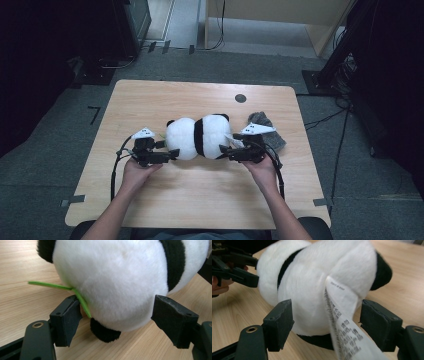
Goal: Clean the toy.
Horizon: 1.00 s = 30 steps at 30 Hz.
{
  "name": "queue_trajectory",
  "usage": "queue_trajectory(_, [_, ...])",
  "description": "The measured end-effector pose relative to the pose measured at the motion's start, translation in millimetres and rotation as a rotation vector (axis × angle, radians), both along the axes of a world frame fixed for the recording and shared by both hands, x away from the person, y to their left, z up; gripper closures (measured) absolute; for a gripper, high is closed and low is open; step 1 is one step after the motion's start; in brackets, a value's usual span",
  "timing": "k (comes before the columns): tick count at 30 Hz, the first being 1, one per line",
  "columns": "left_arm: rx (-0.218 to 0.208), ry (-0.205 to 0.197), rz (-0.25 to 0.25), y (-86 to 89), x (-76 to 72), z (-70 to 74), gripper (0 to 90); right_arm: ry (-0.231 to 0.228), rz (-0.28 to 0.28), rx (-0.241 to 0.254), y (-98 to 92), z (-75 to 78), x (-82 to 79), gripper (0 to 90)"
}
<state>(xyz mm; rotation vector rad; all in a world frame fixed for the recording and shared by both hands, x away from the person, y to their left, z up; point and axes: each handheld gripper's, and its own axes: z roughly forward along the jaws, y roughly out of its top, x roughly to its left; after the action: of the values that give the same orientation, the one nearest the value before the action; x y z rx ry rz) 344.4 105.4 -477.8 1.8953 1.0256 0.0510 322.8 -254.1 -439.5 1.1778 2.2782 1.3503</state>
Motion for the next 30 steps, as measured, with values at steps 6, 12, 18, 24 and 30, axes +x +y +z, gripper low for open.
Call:
queue_trajectory(6, [-0.017,-0.039,0.007,4.6,-2.3,3.6,23.4,-0.006,-0.022,-0.018,-8.5,-3.0,3.6,25.9])
queue_trajectory(12, [-0.015,-0.064,0.005,-0.8,-5.2,11.4,22.8,-0.030,-0.046,-0.028,-15.7,0.1,4.3,26.3])
queue_trajectory(18, [-0.010,-0.124,-0.003,-7.2,-2.9,22.6,19.5,-0.061,-0.103,-0.025,-29.5,3.1,6.4,26.7])
queue_trajectory(24, [0.009,-0.140,0.009,-10.5,4.2,23.9,18.6,-0.117,-0.169,-0.037,-42.4,-2.3,10.2,28.5])
queue_trajectory(30, [0.025,-0.138,0.011,-10.5,11.4,23.4,18.7,-0.177,-0.291,-0.063,-55.1,-11.6,17.9,29.3])
